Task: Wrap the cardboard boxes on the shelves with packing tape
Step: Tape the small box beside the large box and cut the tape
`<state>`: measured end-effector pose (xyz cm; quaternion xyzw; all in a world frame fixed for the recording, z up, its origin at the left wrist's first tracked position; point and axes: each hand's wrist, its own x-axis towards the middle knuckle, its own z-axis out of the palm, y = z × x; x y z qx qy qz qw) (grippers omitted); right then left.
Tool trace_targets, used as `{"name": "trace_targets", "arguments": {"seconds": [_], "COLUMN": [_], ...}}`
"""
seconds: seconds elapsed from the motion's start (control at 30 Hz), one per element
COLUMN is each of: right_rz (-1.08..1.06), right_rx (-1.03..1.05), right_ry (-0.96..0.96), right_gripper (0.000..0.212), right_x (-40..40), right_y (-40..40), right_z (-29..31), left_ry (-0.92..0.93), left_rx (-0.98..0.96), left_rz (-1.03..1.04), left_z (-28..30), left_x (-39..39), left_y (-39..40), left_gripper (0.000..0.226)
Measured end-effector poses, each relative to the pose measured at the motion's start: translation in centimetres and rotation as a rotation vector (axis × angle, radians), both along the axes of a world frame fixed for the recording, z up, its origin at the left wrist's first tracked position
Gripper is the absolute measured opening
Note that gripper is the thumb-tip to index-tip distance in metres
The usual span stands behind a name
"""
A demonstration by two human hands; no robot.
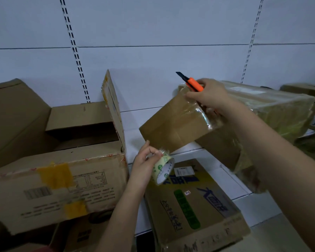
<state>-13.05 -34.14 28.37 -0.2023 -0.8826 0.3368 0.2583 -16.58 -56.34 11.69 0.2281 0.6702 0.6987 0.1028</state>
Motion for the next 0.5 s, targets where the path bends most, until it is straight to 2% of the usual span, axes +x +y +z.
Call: {"name": "trace_targets", "arguments": {"seconds": [0.07,0.1,0.27,0.37,0.5], "right_rz": [0.062,0.093,0.291,0.367,0.317], "right_rx": [0.113,0.162,0.41,0.572,0.891], "right_ry": [-0.088,-0.122,-0.288,-0.266,-0.059], "right_gripper": [0.026,0.023,0.027,0.023,0.014], "right_x": [0.3,0.2,-1.9,-4.2,-8.5], "right_y": [-0.4,-0.5,-2.0,-3.3,-4.0], "right_z": [1.9,2.7,3.0,1.3,0.0], "left_ry": [0.062,0.108,0.317,0.267,0.025], "left_rx": [-0.046,-0.071,-0.312,-0.316,-0.207], "left_rz": [0.005,0.02,0.066,0.011,0.173], "left_z": [0.3,0.4,0.7,-0.4,0.0], "left_x": [-0.3,-0.6,-2.4,-3.6,-5.0], "left_y": [0.1,0.3,1.4,2.4,3.7], "left_gripper": [0.024,0.021,0.008,0.011,0.012]}}
